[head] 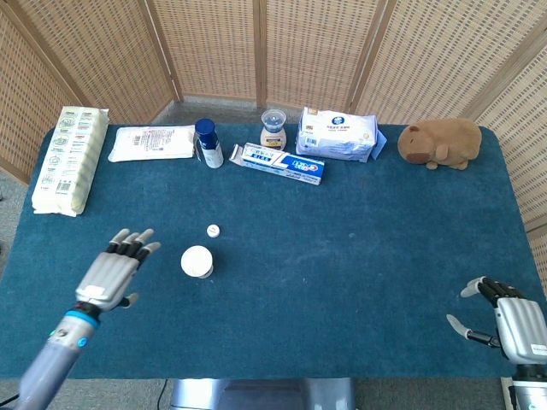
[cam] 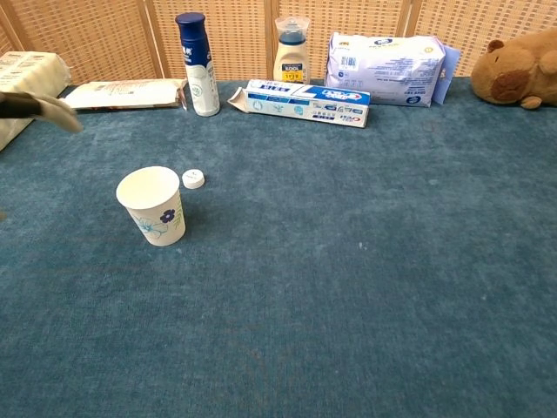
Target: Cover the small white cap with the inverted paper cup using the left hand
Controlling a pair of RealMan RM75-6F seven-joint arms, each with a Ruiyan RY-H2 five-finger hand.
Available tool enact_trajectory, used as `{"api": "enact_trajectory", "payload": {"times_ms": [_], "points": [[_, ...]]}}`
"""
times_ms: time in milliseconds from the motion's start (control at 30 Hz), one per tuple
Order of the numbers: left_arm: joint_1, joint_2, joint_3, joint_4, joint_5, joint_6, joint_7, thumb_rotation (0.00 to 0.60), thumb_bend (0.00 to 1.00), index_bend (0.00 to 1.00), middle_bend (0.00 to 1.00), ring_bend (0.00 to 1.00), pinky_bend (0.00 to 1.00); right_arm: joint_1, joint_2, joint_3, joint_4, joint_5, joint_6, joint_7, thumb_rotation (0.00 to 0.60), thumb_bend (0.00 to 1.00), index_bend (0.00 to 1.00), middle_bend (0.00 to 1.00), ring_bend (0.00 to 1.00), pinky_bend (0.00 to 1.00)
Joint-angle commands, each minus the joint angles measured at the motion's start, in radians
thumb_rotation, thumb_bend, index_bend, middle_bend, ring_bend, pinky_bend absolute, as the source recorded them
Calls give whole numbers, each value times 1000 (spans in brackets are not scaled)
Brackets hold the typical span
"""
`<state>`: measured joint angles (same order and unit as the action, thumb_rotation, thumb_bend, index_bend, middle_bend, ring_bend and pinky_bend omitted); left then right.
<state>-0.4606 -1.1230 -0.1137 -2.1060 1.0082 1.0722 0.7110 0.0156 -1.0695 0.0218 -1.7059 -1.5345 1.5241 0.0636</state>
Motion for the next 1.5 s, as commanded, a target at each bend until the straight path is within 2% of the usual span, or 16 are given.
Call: {"api": "enact_trajectory", "payload": {"times_ms": [33, 200, 400, 567, 867, 1033, 1333, 1500], "points": [[-90, -99, -28, 51, -120, -18, 65, 598, 193, 103, 0, 0, 0, -1, 6, 1, -3, 2, 0, -3, 411, 261, 442, 388, 393, 397], [-161, -194, -46, 99, -222, -7, 87, 596, 193, 104, 0, 0, 0, -6, 10, 4, -1, 10, 1, 1, 411, 261, 441, 388, 393, 399], [-210, -273, -50, 144, -266, 22, 88, 597, 193, 104, 0, 0, 0, -10, 9, 2, 4, 15, -1, 1, 410, 261, 442, 388, 394, 403], [-238, -304, -48, 158, -300, 44, 89, 597, 193, 104, 0, 0, 0, -16, 16, 3, 4, 19, 4, 6, 411, 261, 441, 388, 395, 404], [-263, -309, -30, 170, -350, 55, 84, 598, 193, 107, 0, 0, 0, -22, 22, 4, 4, 18, 8, 9, 407, 260, 442, 388, 395, 404], [-273, -318, -35, 183, -380, 41, 48, 598, 211, 170, 0, 0, 0, -24, 20, 3, 4, 16, 9, 8, 409, 261, 442, 388, 396, 405], [-275, -342, -24, 217, -363, 50, 0, 599, 248, 315, 0, 0, 0, -35, 23, -1, 1, 19, 15, 10, 412, 261, 442, 388, 396, 411], [-276, -359, -33, 233, -360, 64, -35, 595, 254, 345, 0, 0, 0, -40, 28, -2, -3, 17, 21, 12, 410, 261, 442, 388, 396, 414]]}}
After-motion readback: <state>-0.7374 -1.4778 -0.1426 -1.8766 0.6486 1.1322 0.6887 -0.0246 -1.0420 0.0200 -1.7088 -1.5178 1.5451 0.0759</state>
